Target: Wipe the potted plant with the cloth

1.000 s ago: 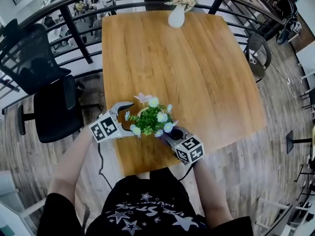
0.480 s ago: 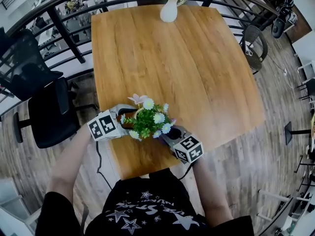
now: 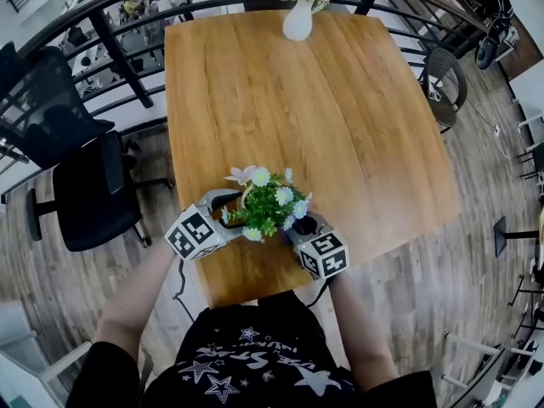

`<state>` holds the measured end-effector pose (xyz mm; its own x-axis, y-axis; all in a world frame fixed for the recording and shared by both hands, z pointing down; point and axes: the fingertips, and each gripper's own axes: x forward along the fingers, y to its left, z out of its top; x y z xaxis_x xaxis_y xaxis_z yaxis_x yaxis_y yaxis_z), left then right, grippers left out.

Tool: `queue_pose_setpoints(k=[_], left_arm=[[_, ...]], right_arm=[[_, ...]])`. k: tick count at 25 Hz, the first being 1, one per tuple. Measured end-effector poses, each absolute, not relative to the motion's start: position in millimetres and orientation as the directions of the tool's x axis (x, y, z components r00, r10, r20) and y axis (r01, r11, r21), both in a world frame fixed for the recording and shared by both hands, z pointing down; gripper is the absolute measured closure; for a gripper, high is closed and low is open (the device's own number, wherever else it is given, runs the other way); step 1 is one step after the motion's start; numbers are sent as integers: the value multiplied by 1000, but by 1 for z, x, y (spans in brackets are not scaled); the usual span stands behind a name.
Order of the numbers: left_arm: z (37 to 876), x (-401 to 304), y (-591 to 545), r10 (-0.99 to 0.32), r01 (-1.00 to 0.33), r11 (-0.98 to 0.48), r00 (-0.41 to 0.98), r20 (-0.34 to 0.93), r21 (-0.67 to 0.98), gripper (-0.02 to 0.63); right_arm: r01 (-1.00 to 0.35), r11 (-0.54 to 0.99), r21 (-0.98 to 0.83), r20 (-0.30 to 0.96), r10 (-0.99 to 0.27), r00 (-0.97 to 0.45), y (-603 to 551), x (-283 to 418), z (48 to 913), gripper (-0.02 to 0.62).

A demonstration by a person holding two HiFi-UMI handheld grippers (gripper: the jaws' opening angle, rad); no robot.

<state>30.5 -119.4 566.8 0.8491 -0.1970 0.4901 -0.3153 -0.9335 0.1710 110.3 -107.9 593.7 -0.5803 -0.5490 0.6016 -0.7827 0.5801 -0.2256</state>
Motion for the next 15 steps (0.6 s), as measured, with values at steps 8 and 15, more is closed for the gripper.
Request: queue_pose_setpoints(k=[8, 15], left_arm=[[568, 36, -115, -337, -461, -871, 810, 480, 168, 273], [568, 41, -114, -428, -560, -811, 766, 480, 170, 273]], right_arm=[[-772, 595, -221, 595, -545, -591, -95, 101, 591, 512], [-759, 610, -228, 597, -528, -604, -82, 91, 589, 512]])
